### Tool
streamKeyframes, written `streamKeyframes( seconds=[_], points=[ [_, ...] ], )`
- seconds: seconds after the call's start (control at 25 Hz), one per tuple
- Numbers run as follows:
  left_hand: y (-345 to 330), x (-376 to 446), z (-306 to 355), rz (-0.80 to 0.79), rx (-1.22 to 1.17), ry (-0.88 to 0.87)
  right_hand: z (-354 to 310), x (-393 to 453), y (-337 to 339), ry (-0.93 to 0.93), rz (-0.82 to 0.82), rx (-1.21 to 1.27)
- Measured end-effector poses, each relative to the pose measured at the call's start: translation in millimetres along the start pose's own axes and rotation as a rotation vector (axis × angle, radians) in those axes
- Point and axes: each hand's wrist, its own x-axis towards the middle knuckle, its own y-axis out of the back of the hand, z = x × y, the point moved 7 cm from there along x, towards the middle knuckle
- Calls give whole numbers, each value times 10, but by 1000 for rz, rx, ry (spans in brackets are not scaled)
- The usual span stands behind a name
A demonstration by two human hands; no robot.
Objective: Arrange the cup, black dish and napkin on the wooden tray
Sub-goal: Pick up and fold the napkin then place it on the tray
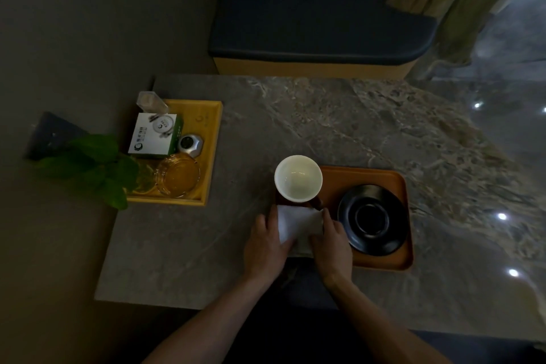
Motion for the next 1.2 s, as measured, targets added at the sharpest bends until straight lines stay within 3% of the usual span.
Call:
streamKeyframes(
  seconds=[0.2,0.36,0.44,0.88,1.04,1.2],
  points=[
    [-15,-79,-142,-70,-117,-175,157,-127,5,127,-92,-18],
    [78,-140,-222,-56,18,-447,208,-206,45,322,-94,-184],
    [106,-114,-207,-32,77,-502,211,-204,68,368,-68,-225],
    [146,-48,-192,-70,88,-500,185,-181,118,383,-53,-314],
    [489,252,-121,-140,-4,-424,-35,-16,402,408,68,-271],
    [972,782,125,-152,169,-416,-363,340,638,450,92,-323]
  ],
)
